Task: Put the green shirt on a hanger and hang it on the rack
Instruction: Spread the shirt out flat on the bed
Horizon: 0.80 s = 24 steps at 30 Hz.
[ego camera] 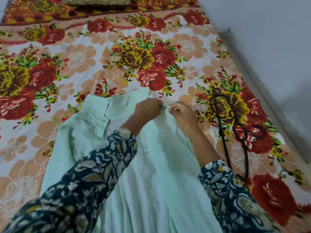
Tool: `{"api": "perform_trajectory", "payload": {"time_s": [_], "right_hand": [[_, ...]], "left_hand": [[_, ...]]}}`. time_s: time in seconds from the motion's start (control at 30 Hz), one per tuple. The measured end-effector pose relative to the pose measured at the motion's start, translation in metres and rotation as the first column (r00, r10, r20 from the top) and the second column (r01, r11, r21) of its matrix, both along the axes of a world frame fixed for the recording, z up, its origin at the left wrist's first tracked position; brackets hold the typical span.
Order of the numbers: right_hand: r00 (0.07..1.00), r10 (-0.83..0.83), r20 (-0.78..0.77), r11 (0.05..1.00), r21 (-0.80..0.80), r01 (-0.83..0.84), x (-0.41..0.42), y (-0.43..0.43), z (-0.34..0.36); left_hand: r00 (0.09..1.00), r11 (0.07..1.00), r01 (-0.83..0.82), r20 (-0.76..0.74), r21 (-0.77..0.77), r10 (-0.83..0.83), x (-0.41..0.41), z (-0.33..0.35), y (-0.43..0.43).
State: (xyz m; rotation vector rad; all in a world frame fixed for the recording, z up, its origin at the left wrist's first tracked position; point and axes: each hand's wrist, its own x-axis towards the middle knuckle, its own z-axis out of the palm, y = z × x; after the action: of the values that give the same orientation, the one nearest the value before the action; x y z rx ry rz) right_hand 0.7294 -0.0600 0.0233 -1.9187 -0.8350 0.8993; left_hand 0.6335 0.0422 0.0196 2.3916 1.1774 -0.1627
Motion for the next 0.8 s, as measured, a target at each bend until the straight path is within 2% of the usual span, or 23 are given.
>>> {"api": "perform_trajectory", "payload": {"time_s": [0.07, 0.17, 0.23, 0.3, 0.37, 0.43, 0.5, 0.6, 0.67, 0.73, 0.8], "right_hand": [[0.991, 0.047, -0.128, 0.997, -0.051, -0.054, 0.0, -0.015, 0.02], [0.936, 0.187, -0.298, 0.939, -0.225, -0.259, 0.004, -0.058, 0.045], [0.909, 0.309, -0.278, 0.848, -0.351, -0.396, 0.003, -0.091, 0.049], [0.846, 0.476, -0.24, 0.706, -0.469, -0.53, -0.005, -0.121, 0.048], [0.763, 0.582, -0.283, 0.561, -0.54, -0.628, -0.022, -0.152, 0.046], [0.665, 0.648, -0.371, 0.397, -0.581, -0.711, -0.049, -0.178, 0.046], [0.603, 0.693, -0.395, 0.271, -0.633, -0.726, -0.081, -0.201, 0.041], [0.575, 0.727, -0.375, 0.223, -0.663, -0.714, -0.125, -0.231, 0.03], [0.578, 0.752, -0.318, 0.251, -0.673, -0.696, -0.149, -0.248, 0.023], [0.621, 0.748, -0.234, 0.334, -0.676, -0.657, -0.167, -0.261, 0.016], [0.664, 0.73, -0.165, 0.414, -0.666, -0.621, -0.184, -0.272, 0.011]], "left_hand": [[0.988, 0.993, -0.111, 0.107, -0.03, 0.113, -0.001, 0.01, 0.013], [0.883, 0.933, -0.273, 0.323, -0.234, 0.34, -0.008, 0.015, 0.03], [0.706, 0.797, -0.362, 0.416, -0.483, 0.573, -0.015, 0.016, 0.039], [0.485, 0.589, -0.376, 0.39, -0.715, 0.783, -0.022, 0.018, 0.045], [0.329, 0.427, -0.337, 0.32, -0.839, 0.888, -0.03, 0.022, 0.045], [0.229, 0.346, -0.249, 0.292, -0.905, 0.929, -0.04, 0.022, 0.041], [0.214, 0.329, -0.178, 0.29, -0.927, 0.933, -0.052, 0.02, 0.036], [0.241, 0.34, -0.123, 0.304, -0.932, 0.922, -0.076, 0.022, 0.027], [0.246, 0.345, -0.169, 0.3, -0.923, 0.922, -0.092, 0.024, 0.023], [0.238, 0.331, -0.254, 0.273, -0.909, 0.932, -0.111, 0.026, 0.016], [0.312, 0.37, -0.32, 0.272, -0.872, 0.91, -0.132, 0.035, -0.004]]}}
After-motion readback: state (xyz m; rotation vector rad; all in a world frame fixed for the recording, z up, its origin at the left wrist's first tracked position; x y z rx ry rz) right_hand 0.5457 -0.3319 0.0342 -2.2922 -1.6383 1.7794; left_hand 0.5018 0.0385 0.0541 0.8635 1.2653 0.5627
